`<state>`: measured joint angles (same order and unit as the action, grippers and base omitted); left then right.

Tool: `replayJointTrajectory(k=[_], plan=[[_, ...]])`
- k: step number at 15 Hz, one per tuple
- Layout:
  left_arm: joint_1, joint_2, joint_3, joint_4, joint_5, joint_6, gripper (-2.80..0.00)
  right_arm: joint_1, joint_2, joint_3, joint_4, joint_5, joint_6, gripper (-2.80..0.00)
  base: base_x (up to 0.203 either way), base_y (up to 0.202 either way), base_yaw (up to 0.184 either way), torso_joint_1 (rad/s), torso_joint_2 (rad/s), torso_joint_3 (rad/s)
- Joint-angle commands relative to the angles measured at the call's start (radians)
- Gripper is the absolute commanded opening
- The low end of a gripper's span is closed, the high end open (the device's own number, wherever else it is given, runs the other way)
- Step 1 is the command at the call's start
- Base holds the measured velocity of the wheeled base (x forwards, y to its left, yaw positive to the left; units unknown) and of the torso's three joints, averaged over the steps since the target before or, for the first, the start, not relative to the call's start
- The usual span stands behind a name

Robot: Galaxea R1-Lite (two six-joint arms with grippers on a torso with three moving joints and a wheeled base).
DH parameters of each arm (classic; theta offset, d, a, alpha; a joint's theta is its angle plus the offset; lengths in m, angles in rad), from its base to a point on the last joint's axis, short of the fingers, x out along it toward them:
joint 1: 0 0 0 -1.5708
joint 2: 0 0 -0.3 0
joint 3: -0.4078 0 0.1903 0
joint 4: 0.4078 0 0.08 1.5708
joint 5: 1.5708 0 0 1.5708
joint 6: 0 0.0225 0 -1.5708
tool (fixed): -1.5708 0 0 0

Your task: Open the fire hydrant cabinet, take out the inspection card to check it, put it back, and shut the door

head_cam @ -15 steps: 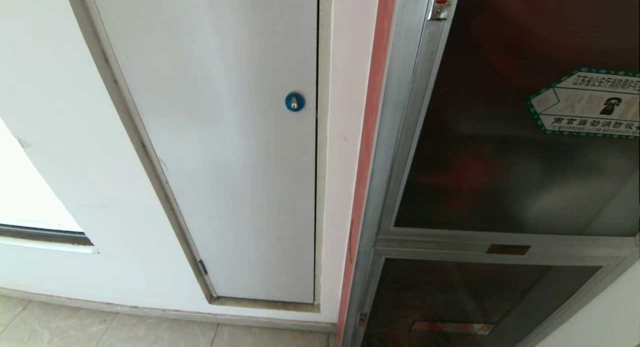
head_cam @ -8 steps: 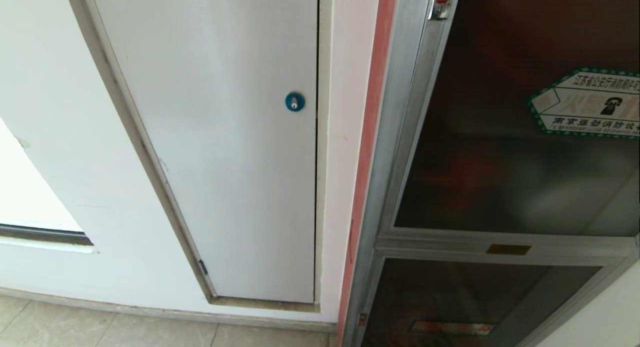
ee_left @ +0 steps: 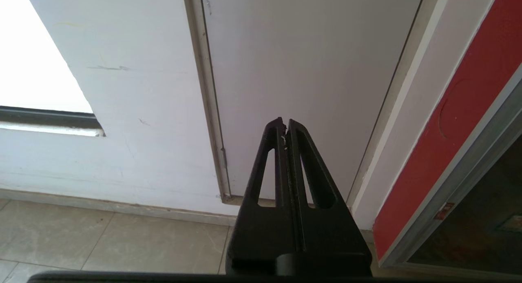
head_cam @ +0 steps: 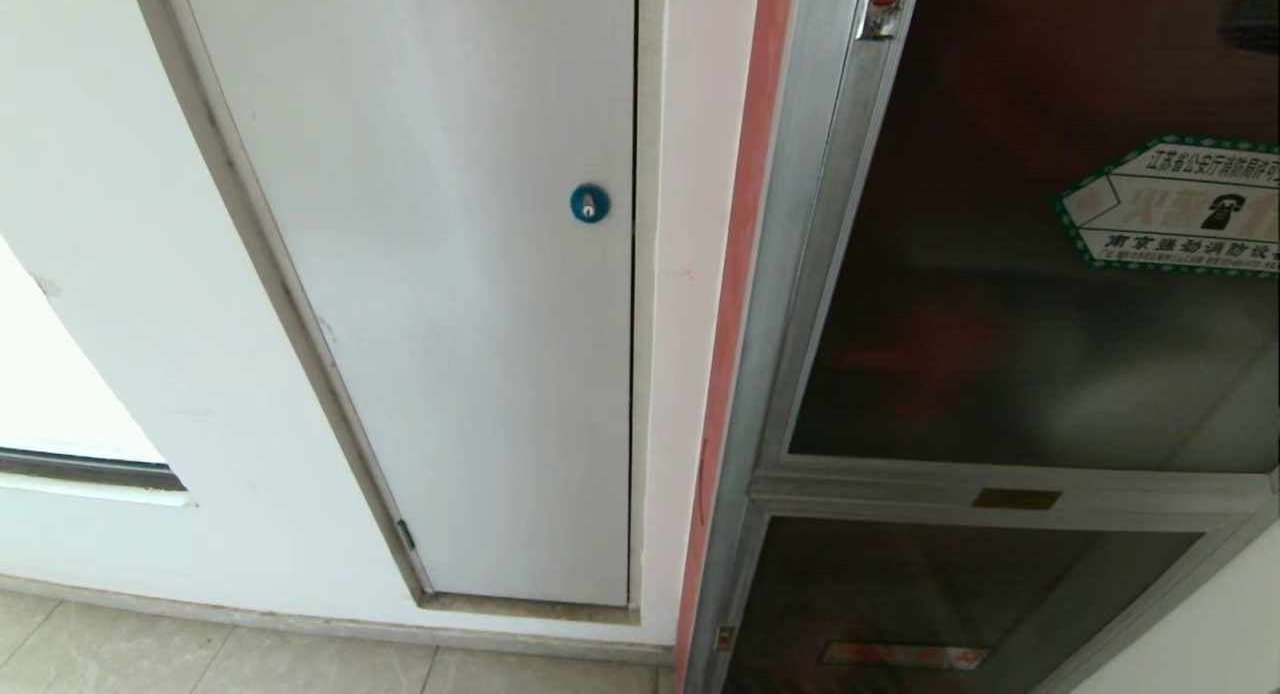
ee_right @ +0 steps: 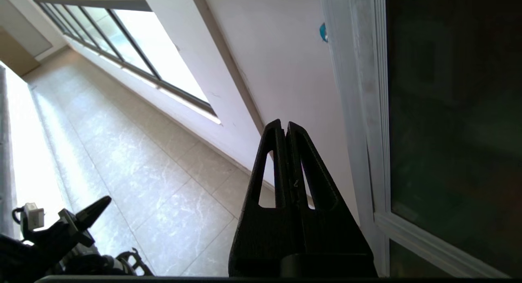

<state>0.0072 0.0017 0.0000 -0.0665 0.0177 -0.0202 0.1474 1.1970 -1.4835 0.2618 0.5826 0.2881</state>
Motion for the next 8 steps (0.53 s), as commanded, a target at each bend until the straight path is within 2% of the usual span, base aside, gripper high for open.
replayJointTrajectory(k=[1, 4, 8], plan=[[0.000, 0.000, 0.020, -0.001, 0.001, 0.000, -2.80, 0.021, 0.075, -0.051, -0.001, 0.002, 0.001, -2.80, 0.000, 0.000, 0.000, 0.000, 0.00, 0.000], [0.000, 0.000, 0.020, -0.001, 0.001, -0.001, -2.80, 0.054, 0.148, -0.135, -0.001, 0.000, 0.000, -2.80, 0.000, 0.000, 0.000, 0.000, 0.00, 0.000], [0.000, 0.000, 0.020, -0.001, 0.001, 0.000, -2.80, 0.101, 0.241, -0.181, -0.029, -0.001, -0.006, -2.80, 0.000, 0.000, 0.000, 0.000, 0.00, 0.000]])
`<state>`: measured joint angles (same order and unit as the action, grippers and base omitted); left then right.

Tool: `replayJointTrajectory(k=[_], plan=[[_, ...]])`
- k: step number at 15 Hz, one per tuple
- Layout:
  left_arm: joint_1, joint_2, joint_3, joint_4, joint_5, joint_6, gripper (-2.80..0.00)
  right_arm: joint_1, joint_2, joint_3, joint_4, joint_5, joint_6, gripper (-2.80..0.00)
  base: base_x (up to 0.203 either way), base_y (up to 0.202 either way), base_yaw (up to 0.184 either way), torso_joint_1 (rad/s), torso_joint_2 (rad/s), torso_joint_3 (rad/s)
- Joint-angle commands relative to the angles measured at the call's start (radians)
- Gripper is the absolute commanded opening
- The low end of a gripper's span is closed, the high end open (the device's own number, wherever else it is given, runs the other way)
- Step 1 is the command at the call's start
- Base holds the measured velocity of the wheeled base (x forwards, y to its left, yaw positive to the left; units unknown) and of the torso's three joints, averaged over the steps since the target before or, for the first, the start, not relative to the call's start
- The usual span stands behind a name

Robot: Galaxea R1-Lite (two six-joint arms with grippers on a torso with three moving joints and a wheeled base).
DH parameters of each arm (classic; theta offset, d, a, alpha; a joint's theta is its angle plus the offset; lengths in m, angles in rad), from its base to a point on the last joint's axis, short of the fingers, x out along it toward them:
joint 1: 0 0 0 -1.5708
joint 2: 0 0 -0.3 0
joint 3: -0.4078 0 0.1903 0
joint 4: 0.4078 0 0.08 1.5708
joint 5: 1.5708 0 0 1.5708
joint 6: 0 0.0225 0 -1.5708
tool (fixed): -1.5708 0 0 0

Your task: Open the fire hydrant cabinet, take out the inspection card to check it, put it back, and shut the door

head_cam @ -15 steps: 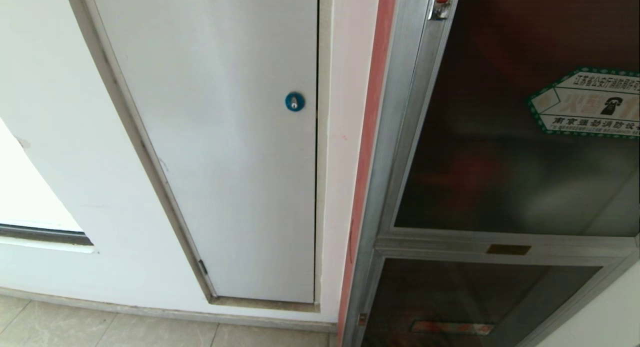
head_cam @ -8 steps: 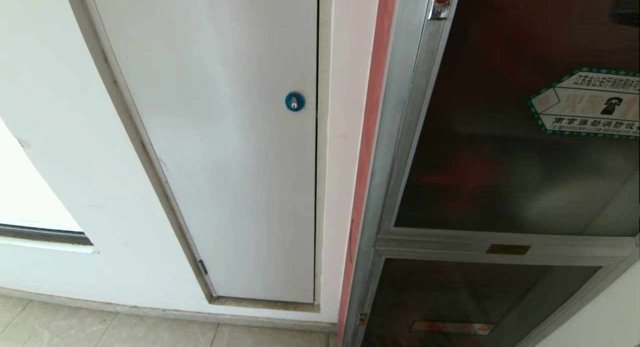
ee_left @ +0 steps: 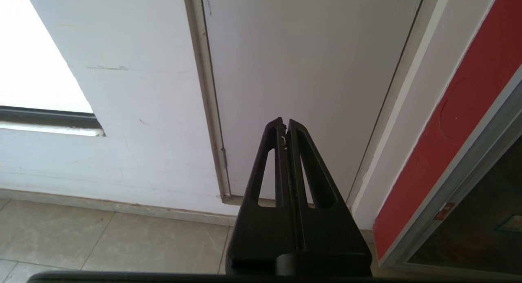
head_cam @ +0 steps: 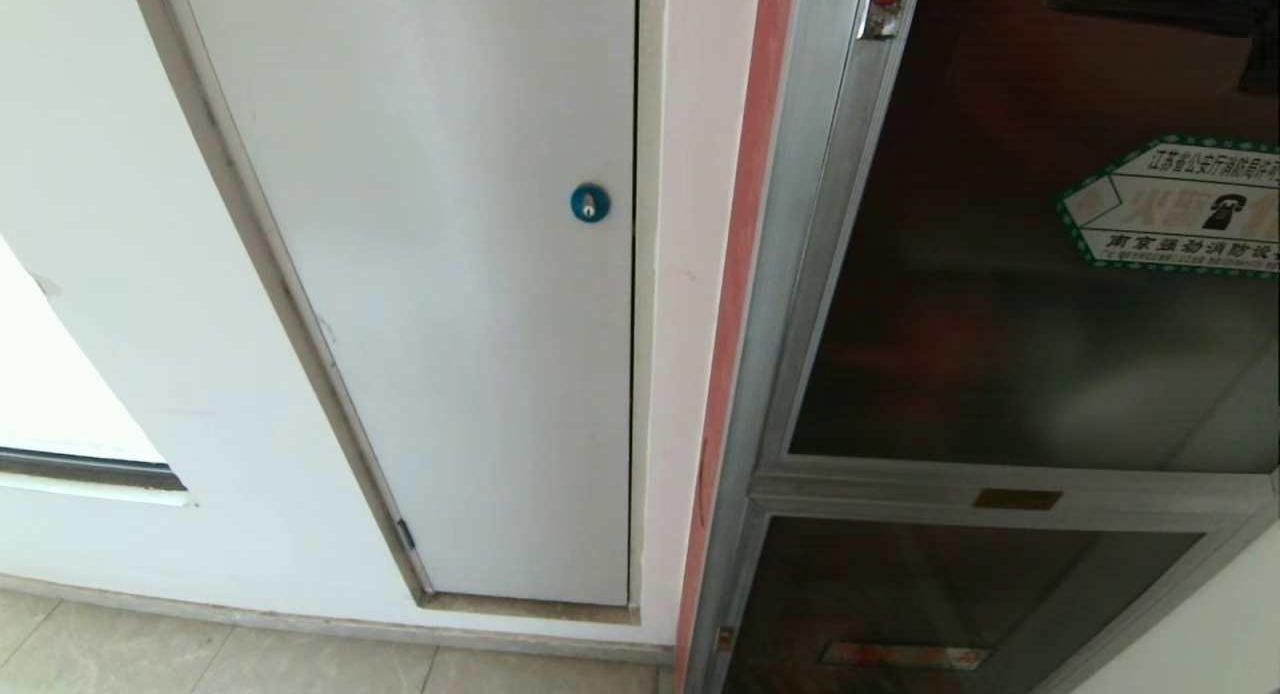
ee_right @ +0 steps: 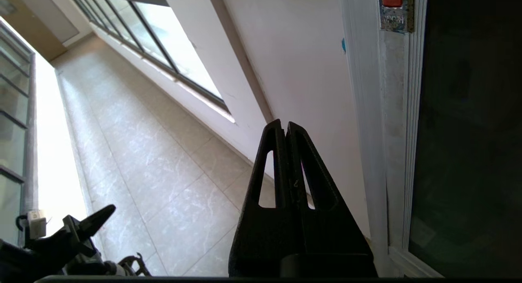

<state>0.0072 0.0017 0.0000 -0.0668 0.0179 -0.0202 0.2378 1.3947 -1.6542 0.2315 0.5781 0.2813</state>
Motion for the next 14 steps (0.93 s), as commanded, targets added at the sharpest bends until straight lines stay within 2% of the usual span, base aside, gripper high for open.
replayJointTrajectory(k=[1, 3, 7, 14], plan=[[0.000, 0.000, 0.020, -0.001, 0.000, 0.000, -2.80, 0.022, 0.063, -0.015, -0.020, 0.003, 0.001, -2.80, 0.000, 0.000, 0.000, 0.000, 0.00, 0.000], [0.000, 0.000, 0.020, -0.001, 0.000, 0.000, -2.80, 0.036, 0.100, -0.029, -0.079, -0.002, 0.001, -2.80, 0.000, 0.000, 0.000, 0.000, 0.00, 0.000], [0.000, 0.000, 0.020, -0.001, 0.000, -0.001, -2.80, 0.048, 0.164, -0.098, -0.112, -0.048, 0.001, -2.80, 0.000, 0.000, 0.000, 0.000, 0.00, 0.000], [0.000, 0.000, 0.020, -0.001, 0.000, 0.000, -2.80, 0.048, 0.214, -0.125, -0.182, -0.092, -0.001, -2.80, 0.000, 0.000, 0.000, 0.000, 0.00, 0.000]])
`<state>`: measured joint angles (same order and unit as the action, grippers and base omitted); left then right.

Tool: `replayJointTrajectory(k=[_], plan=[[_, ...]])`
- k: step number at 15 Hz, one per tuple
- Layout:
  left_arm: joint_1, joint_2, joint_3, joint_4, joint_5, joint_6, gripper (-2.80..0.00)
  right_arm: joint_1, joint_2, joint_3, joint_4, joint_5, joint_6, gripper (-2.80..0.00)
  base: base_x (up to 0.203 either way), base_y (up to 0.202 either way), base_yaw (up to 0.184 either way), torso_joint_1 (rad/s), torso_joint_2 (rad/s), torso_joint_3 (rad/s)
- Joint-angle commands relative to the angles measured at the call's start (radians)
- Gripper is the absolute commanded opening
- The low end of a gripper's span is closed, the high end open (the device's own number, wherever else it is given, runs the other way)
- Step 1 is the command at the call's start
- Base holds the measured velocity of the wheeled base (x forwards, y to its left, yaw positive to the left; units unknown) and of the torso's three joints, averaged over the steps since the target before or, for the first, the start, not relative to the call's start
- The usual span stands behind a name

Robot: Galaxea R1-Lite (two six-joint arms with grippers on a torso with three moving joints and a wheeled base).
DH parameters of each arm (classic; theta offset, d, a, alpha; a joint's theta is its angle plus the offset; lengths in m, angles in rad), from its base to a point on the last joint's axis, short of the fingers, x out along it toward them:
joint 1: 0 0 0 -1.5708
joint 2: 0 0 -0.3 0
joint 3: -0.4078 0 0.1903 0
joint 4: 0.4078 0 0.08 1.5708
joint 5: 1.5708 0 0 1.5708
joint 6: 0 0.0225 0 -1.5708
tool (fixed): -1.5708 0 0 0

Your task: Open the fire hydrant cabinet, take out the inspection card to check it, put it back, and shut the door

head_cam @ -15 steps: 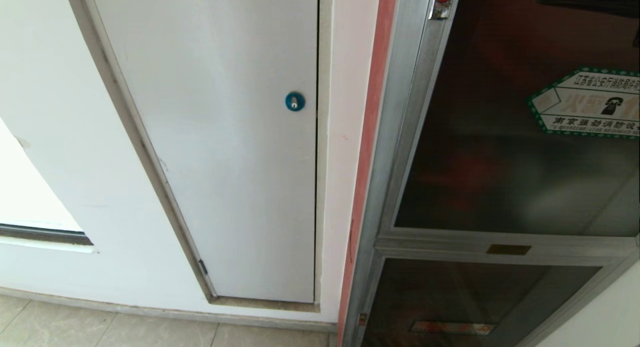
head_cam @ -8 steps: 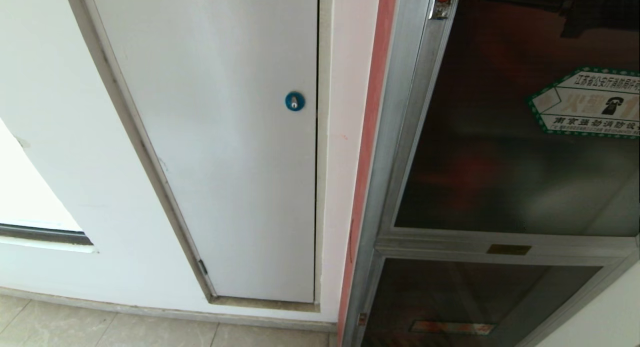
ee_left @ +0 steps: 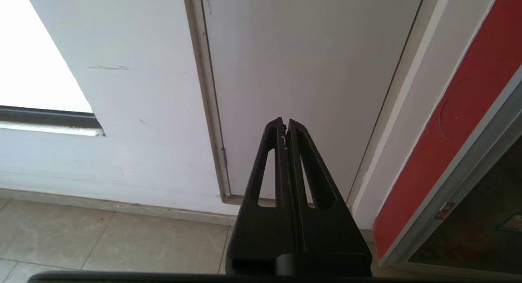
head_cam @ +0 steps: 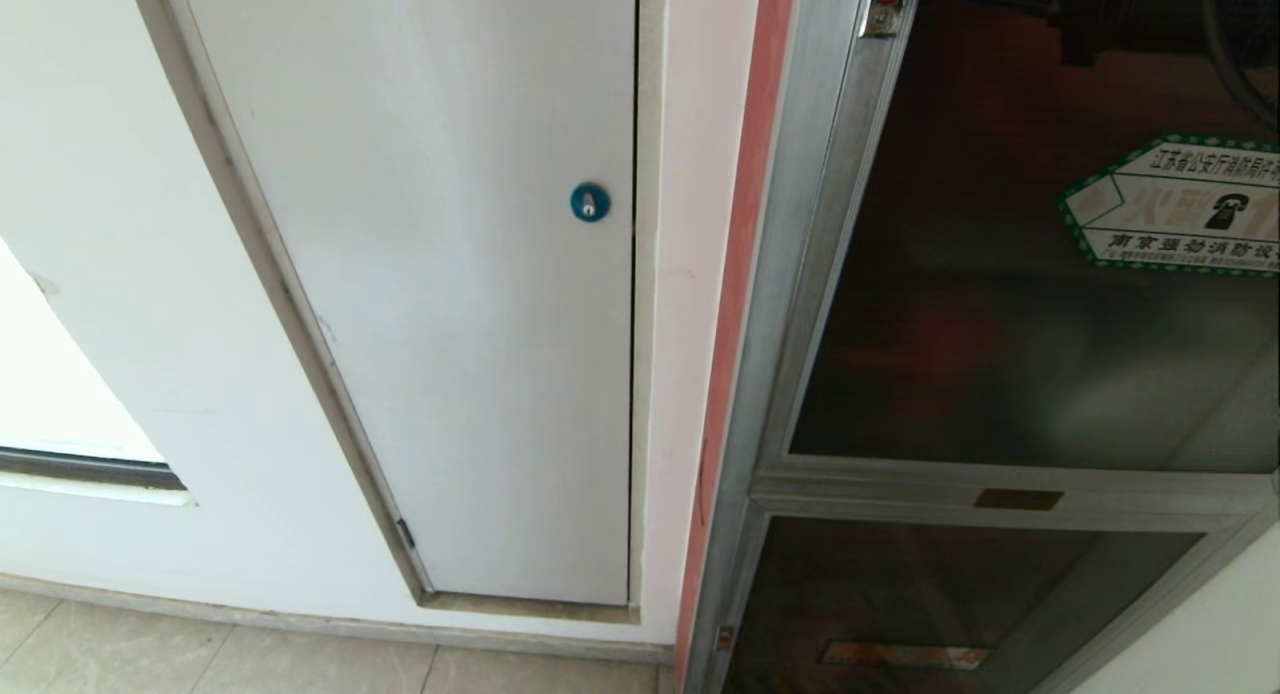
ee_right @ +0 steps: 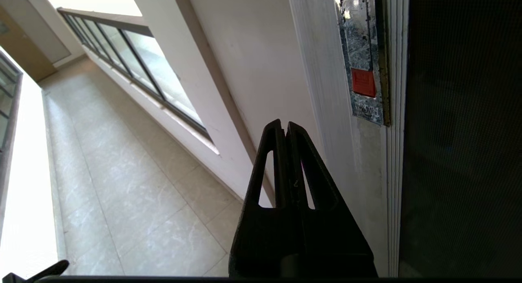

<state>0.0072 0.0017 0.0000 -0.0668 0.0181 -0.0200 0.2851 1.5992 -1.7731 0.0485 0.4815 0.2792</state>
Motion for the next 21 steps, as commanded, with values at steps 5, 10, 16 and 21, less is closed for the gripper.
replayJointTrajectory(k=[5, 10, 16, 21], plan=[[0.000, 0.000, 0.020, -0.001, 0.000, 0.000, -2.80, 0.000, 0.065, -0.078, 0.006, -0.036, 0.002, -2.80, 0.000, 0.000, 0.000, 0.000, 0.00, 0.000], [0.000, 0.000, 0.020, -0.001, 0.000, -0.001, -2.80, -0.001, 0.108, -0.111, 0.002, -0.051, 0.001, -2.80, 0.000, 0.000, 0.000, 0.000, 0.00, 0.000], [0.000, 0.000, 0.020, -0.001, 0.000, 0.000, -2.80, -0.011, 0.133, -0.152, 0.007, -0.064, 0.002, -2.80, 0.000, 0.000, 0.000, 0.000, 0.00, 0.000], [0.000, 0.000, 0.020, -0.001, 0.000, -0.001, -2.80, -0.035, 0.148, -0.157, 0.005, -0.069, 0.002, -2.80, 0.000, 0.000, 0.000, 0.000, 0.00, 0.000]])
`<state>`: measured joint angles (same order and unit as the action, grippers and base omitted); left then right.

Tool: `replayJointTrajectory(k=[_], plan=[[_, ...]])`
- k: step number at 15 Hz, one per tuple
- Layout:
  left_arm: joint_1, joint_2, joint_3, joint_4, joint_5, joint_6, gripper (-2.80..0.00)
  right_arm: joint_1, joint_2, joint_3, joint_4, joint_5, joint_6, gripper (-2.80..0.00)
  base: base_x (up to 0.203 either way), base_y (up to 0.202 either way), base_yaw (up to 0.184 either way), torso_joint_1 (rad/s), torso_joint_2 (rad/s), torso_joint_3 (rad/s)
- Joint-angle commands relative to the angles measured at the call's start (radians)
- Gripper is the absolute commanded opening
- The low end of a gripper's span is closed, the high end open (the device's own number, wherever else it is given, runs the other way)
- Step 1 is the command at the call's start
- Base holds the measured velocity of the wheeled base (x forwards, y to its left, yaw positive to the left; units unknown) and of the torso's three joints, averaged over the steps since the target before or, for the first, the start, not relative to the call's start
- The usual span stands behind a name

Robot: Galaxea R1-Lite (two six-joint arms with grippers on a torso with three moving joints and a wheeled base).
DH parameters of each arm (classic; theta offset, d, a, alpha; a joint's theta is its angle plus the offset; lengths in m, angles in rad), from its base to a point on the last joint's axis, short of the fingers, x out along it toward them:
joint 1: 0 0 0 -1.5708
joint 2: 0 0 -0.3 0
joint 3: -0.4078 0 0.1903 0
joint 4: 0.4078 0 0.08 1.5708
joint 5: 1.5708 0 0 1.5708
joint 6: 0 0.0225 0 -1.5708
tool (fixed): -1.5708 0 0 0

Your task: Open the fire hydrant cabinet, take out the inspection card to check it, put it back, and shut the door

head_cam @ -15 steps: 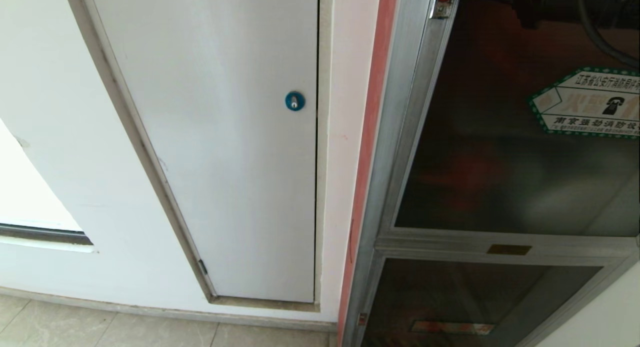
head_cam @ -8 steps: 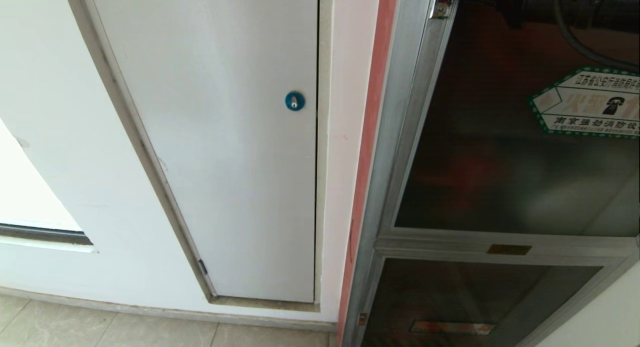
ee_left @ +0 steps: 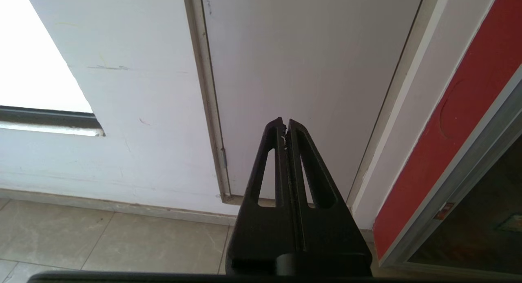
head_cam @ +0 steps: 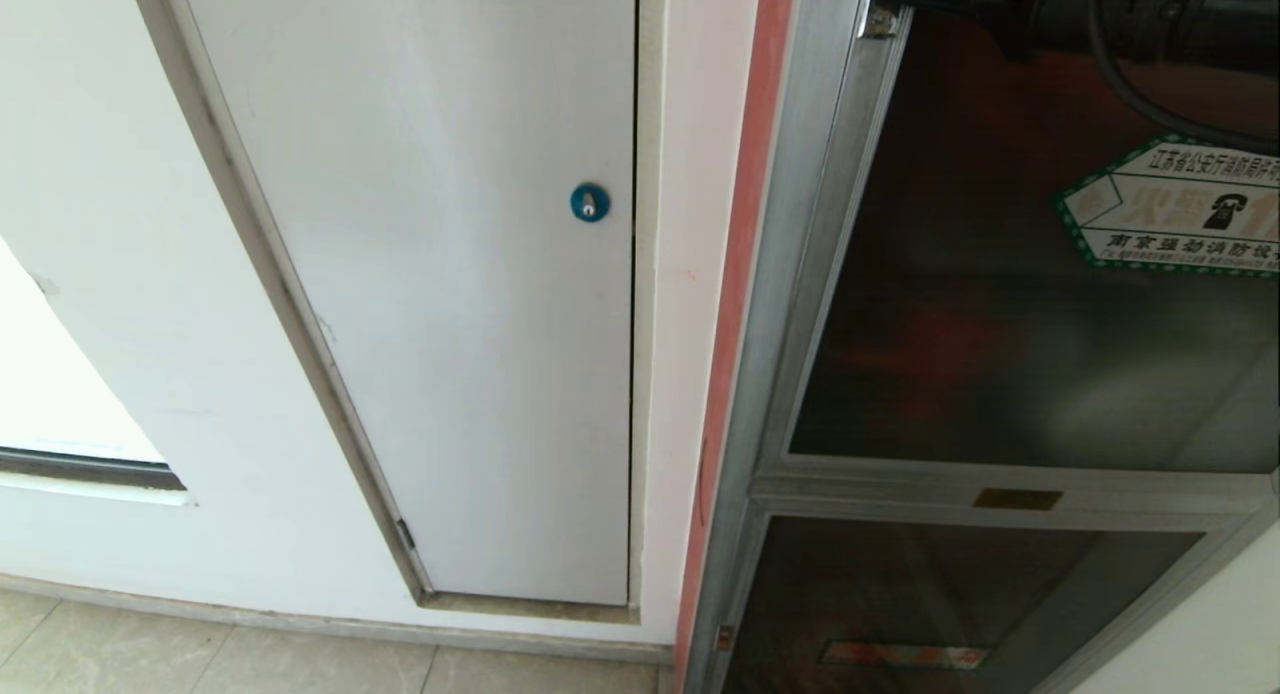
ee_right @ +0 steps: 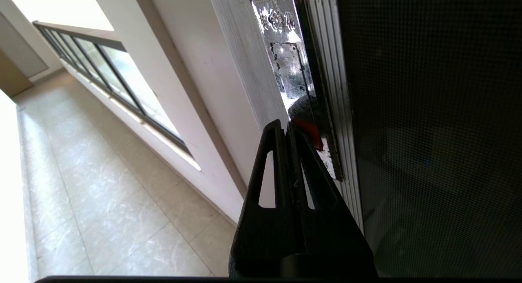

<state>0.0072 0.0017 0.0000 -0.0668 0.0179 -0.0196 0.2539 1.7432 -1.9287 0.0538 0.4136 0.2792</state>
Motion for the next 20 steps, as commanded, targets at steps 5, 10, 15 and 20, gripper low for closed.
replayJointTrajectory(k=[5, 10, 15, 20], plan=[[0.000, 0.000, 0.020, -0.001, 0.001, -0.002, -2.80, -0.015, 0.006, -0.004, 0.000, -0.001, 0.001, -2.80, 0.000, 0.000, 0.000, 0.000, 0.00, 0.000], [0.000, 0.000, 0.020, -0.001, 0.001, 0.000, -2.80, -0.015, 0.009, 0.001, 0.011, -0.001, 0.002, -2.80, 0.000, 0.000, 0.000, 0.000, 0.00, 0.000], [0.000, 0.000, 0.020, -0.001, 0.001, 0.000, -2.80, -0.015, 0.019, -0.004, 0.018, -0.001, 0.002, -2.80, 0.000, 0.000, 0.000, 0.000, 0.00, 0.000], [0.000, 0.000, 0.020, -0.001, 0.001, -0.001, -2.80, -0.021, 0.032, -0.015, 0.017, -0.001, 0.002, -2.80, 0.000, 0.000, 0.000, 0.000, 0.00, 0.000]])
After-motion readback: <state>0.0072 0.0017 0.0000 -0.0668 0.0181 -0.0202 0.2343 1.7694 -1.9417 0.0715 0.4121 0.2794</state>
